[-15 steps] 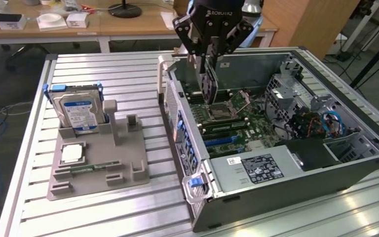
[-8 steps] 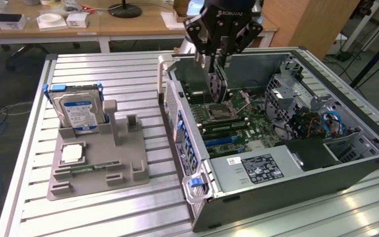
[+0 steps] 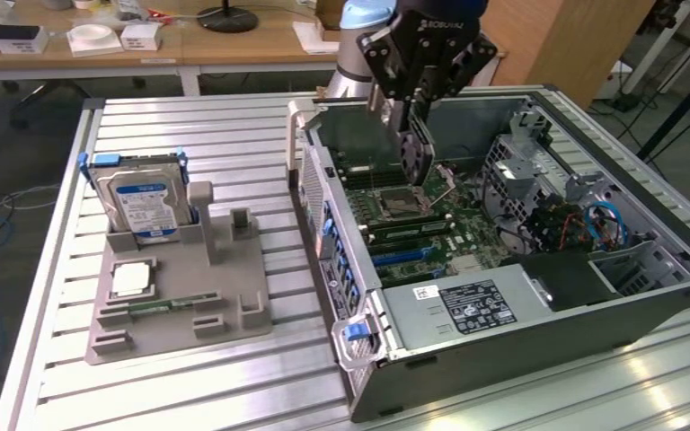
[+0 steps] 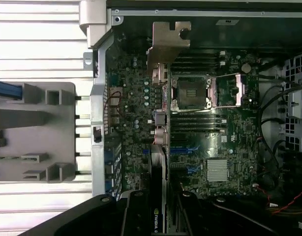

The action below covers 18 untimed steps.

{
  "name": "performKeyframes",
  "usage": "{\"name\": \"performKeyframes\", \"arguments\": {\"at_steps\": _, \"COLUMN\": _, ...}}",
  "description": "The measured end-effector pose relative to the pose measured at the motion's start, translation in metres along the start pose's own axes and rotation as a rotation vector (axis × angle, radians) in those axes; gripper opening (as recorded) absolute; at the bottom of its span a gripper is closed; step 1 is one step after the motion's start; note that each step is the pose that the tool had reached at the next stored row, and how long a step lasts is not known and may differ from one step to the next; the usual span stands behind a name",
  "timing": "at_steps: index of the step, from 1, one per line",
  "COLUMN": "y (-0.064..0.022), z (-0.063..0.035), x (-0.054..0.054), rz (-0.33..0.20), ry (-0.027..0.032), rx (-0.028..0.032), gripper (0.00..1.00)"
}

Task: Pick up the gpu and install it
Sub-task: 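Pick up the gpu and move the gpu toward the slot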

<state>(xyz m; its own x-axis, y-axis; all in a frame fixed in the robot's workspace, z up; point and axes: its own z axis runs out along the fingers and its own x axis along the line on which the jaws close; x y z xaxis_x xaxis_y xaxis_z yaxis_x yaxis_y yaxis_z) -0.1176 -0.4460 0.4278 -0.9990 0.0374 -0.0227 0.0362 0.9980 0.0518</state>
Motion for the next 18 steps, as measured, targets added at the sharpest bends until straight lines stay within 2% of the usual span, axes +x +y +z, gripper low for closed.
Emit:
{"name": "performKeyframes", "arguments": {"at_steps": 9, "y": 0.0010, "z": 0.0007, "x": -0.026, "rz": -0.012, "ry": 0.0007, "rx": -0.0004, "gripper": 0.26}}
{"name": "performKeyframes", "arguments": {"at_steps": 18, "y": 0.0021, "z": 0.0015, "x": -0.061, "rz": -0.014, "ry": 0.0030, "rx": -0.0004, "gripper": 0.26}}
